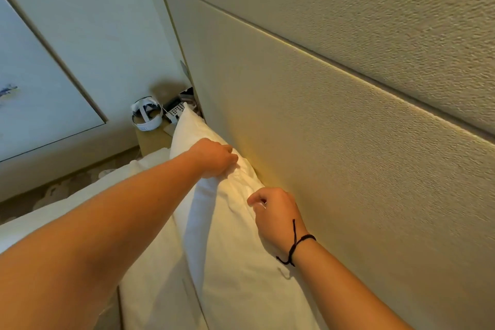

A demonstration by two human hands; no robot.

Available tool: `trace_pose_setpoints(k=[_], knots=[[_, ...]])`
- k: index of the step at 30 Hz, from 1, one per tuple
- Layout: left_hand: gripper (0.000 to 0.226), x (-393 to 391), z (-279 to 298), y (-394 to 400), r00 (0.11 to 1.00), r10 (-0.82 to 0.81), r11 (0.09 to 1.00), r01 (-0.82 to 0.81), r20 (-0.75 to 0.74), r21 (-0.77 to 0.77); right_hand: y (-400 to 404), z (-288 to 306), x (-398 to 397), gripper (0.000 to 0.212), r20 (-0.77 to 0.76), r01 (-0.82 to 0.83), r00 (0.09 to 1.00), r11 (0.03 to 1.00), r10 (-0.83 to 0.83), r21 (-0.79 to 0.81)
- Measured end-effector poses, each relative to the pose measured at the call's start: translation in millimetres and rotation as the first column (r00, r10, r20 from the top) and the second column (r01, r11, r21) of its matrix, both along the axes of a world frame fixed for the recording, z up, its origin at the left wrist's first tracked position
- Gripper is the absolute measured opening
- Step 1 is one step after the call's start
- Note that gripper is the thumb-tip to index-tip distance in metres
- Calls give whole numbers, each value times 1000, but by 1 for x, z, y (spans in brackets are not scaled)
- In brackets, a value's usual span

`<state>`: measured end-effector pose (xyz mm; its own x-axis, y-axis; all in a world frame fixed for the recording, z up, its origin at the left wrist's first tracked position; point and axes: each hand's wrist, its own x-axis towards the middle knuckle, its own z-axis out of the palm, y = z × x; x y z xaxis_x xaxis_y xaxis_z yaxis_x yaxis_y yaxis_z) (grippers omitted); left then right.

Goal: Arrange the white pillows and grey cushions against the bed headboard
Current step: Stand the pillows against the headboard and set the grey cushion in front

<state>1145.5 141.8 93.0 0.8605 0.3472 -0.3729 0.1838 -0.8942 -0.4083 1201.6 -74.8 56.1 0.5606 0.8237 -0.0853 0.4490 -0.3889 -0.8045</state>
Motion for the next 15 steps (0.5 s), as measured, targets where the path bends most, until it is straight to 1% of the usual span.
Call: trace_pose_setpoints(k=[2,4,6,9,12,15], knots=[[41,5,6,15,997,69,994,-67,-25,87,2,6,7,39,105,-17,994,999,13,40],[41,7,13,31,991,135,975,-134,6,175,2,12,12,40,209,-69,976,996,57,48],[42,11,21,46,982,183,958,-186,36,218,0,16,11,40,310,-118,945,993,109,11],[32,14,28,62,980,187,944,-196,59,266,-2,21,5,35,416,-166,897,986,146,13],[28,22,30,71,964,202,935,-243,174,259,-1,26,5,28,467,-172,870,985,159,-15],[23,46,30,78,909,210,945,-284,360,165,4,34,10,20,530,-118,842,993,103,-5]])
